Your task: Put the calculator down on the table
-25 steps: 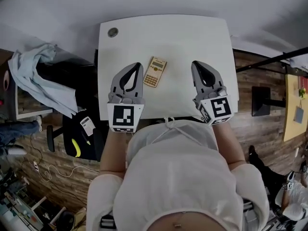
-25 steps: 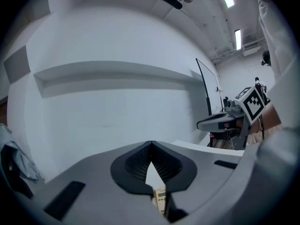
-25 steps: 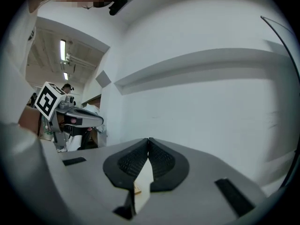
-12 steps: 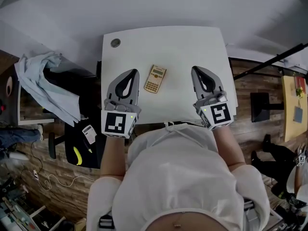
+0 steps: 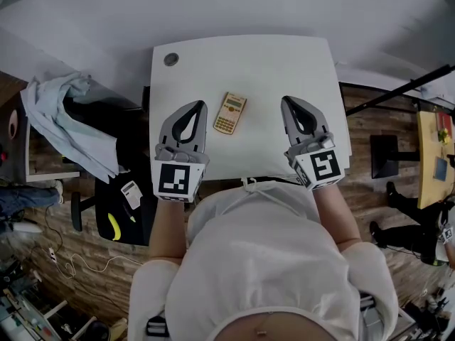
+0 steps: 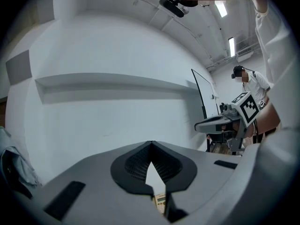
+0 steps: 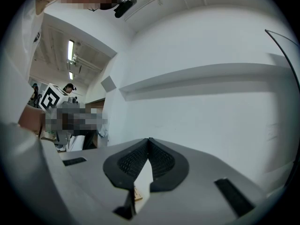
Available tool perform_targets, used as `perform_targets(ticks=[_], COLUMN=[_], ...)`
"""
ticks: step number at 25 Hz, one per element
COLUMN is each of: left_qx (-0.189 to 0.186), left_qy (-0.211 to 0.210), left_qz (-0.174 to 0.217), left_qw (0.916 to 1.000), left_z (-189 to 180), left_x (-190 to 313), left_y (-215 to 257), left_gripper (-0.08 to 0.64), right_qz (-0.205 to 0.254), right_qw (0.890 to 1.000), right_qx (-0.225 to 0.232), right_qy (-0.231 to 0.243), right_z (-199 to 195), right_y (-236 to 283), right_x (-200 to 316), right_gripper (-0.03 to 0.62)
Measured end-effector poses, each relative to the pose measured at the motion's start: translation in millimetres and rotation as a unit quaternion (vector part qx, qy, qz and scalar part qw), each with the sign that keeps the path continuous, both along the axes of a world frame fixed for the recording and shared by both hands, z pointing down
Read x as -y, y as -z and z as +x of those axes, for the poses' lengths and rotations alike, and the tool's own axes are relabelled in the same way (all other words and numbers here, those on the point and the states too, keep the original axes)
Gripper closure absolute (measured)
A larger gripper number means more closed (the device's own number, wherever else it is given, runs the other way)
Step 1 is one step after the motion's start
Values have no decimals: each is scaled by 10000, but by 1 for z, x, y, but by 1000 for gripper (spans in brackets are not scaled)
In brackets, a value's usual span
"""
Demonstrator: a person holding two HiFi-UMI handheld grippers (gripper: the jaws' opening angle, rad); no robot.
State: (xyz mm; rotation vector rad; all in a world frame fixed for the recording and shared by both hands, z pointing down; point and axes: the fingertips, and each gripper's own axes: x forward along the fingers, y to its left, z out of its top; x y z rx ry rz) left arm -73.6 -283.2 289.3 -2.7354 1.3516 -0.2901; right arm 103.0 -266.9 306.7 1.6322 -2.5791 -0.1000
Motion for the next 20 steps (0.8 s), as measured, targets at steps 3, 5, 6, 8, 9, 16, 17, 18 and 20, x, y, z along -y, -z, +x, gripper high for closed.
perform_targets(ticks=[3, 5, 6, 8, 9, 16, 17, 18, 20], left_qx=[-108, -183, -214, -256, -265, -225, -223, -227, -260], left_qy=[33, 104, 125, 114, 98, 12, 8, 10, 17], left_qz=[255, 249, 206, 162, 145, 34, 11, -31, -104], left_qw=[9996, 9995, 9995, 9995, 9995, 9997, 9997, 9997, 9996], left_z=[0, -1, -1, -1, -1, 11, 11, 11, 11], left_x=[7, 11, 13, 15, 15, 21, 22, 23, 25], left_y=[3, 2, 1, 0, -1, -10, -11, -12, -15], left_gripper=[543, 543, 543, 543, 543, 543, 543, 543, 543], right_qz=[-12, -42, -59, -74, -70, -67, -69, -71, -76], right_qw=[10000, 10000, 10000, 9999, 9999, 9997, 9997, 9996, 9996], right_qx=[21, 30, 40, 36, 22, 44, 42, 44, 53], right_qy=[36, 26, 25, 61, 93, 242, 249, 253, 258], right_z=[-2, -1, -1, -2, -3, -3, -3, -3, -3], right_y=[-2, -3, -4, -5, -5, -6, -7, -8, -9], right_x=[4, 7, 8, 10, 12, 20, 21, 23, 26], right_gripper=[592, 591, 591, 591, 591, 591, 591, 591, 591])
